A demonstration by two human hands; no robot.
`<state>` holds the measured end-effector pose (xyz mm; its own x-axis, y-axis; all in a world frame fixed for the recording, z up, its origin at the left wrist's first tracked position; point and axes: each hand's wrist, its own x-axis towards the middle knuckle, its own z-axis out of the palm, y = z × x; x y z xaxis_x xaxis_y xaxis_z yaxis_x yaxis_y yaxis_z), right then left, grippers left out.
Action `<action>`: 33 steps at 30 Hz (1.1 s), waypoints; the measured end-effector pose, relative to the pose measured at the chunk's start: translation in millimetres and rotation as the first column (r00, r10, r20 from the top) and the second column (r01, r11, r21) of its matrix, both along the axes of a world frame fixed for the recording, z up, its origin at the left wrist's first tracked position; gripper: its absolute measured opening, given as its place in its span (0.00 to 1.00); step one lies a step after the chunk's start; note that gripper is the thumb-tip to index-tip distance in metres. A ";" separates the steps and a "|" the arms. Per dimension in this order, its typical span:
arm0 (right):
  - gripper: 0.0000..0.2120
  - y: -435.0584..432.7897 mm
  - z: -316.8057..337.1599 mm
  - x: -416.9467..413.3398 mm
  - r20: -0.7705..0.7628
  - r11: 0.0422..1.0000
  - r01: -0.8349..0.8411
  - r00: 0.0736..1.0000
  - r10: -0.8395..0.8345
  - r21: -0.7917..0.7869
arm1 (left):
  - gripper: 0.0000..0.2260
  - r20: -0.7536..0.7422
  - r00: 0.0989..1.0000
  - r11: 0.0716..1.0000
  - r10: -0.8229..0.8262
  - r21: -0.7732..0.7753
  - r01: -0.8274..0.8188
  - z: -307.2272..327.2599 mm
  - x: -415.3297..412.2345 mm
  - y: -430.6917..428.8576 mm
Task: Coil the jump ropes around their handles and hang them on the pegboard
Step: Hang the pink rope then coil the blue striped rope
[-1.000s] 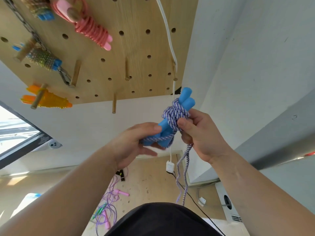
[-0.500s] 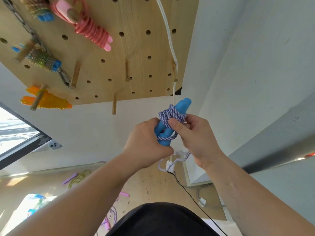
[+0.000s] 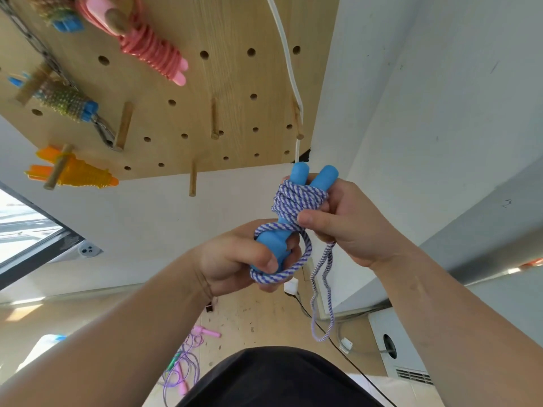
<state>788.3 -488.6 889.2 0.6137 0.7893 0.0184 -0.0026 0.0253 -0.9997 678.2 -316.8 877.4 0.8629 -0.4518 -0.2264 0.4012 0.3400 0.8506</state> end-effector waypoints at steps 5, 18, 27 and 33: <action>0.10 8.0 -3.9 -12.3 -0.012 0.982 0.187 0.982 -0.187 -0.002 | 0.25 0.037 0.969 0.869 0.245 0.435 -0.236 -3.1 3.4 8.3; 0.07 7.9 -4.4 -5.1 -0.098 0.999 0.040 0.995 -0.037 0.036 | 0.25 -0.179 0.926 0.931 0.332 -0.097 -0.352 0.4 -1.1 -7.1; 0.07 -0.3 0.2 -6.6 0.053 1.000 -0.007 0.999 0.005 0.025 | 0.25 -0.200 0.980 0.947 0.017 -0.311 -0.080 -13.0 -0.2 3.9; 0.20 11.9 -14.3 -13.0 0.049 0.926 0.372 0.928 -0.370 -0.063 | 0.42 0.418 0.744 0.503 0.521 0.554 -0.663 -7.8 -1.2 -1.2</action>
